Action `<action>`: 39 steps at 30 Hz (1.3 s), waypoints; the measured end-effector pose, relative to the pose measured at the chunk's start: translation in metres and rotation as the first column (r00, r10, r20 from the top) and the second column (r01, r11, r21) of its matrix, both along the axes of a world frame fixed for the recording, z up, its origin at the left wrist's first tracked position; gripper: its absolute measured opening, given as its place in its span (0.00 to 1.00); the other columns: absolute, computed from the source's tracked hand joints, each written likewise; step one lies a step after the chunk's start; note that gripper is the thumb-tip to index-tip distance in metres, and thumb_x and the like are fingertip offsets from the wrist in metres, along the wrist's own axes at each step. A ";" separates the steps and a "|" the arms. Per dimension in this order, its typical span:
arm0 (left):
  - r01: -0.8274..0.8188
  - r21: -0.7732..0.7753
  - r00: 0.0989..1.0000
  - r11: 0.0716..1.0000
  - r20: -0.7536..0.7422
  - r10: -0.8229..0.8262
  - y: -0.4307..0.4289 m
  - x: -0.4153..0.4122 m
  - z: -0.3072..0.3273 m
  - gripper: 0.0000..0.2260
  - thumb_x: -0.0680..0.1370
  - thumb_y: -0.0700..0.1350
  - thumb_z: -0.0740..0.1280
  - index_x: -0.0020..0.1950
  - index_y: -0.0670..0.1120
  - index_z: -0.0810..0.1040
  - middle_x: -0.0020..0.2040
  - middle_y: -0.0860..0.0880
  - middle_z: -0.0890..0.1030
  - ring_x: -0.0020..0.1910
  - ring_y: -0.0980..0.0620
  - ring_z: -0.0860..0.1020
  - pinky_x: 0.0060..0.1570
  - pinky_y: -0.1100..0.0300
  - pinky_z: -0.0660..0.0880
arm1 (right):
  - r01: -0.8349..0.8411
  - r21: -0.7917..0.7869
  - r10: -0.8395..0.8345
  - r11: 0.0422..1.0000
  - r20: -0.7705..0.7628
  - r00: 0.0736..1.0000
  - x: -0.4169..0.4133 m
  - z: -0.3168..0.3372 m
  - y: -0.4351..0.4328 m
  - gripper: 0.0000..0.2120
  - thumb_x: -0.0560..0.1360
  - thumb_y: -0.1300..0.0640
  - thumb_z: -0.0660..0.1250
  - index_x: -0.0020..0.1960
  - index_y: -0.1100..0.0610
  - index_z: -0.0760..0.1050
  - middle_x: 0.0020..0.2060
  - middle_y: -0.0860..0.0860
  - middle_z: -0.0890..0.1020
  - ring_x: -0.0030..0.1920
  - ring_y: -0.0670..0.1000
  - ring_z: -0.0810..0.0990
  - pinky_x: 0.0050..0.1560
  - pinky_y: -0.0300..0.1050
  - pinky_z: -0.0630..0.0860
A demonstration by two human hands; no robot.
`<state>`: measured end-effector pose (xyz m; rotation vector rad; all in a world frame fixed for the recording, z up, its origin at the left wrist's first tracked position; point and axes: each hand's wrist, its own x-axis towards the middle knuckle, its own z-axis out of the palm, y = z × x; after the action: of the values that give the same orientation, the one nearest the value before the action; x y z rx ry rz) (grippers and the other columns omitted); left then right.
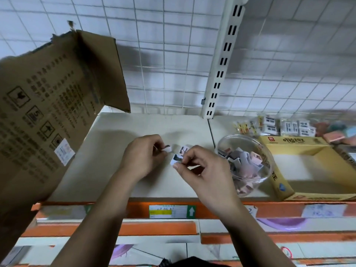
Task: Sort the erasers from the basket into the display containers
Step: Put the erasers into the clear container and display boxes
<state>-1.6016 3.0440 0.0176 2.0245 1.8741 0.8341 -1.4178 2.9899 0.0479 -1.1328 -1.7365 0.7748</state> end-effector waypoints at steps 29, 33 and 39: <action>0.367 0.301 0.917 0.880 0.041 -0.396 -0.009 0.142 0.050 0.08 0.75 0.52 0.70 0.42 0.49 0.80 0.39 0.57 0.79 0.43 0.58 0.77 0.45 0.53 0.75 | 0.281 0.263 -0.317 0.923 0.106 0.943 0.179 0.018 0.005 0.02 0.74 0.57 0.69 0.45 0.52 0.80 0.40 0.42 0.82 0.45 0.44 0.80 0.44 0.34 0.73; 0.330 0.366 0.929 0.870 0.040 -0.369 -0.012 0.131 0.050 0.11 0.77 0.55 0.66 0.43 0.49 0.82 0.41 0.57 0.81 0.43 0.56 0.79 0.44 0.50 0.75 | 0.275 0.270 -0.311 0.923 0.098 0.945 0.181 0.019 0.006 0.02 0.74 0.58 0.69 0.46 0.52 0.80 0.41 0.43 0.82 0.45 0.44 0.80 0.43 0.33 0.73; 0.089 0.384 0.989 0.919 0.079 -0.129 -0.029 0.077 0.043 0.07 0.78 0.48 0.67 0.43 0.47 0.81 0.41 0.55 0.81 0.41 0.58 0.78 0.38 0.73 0.67 | 0.174 0.314 -0.206 0.933 0.072 0.976 0.148 0.034 0.016 0.02 0.75 0.59 0.70 0.47 0.57 0.80 0.42 0.45 0.82 0.43 0.45 0.80 0.42 0.37 0.75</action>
<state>-1.5246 3.0150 0.0603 2.2282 1.6220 1.3289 -1.2700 3.0054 0.0820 -1.1210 -1.7285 0.3180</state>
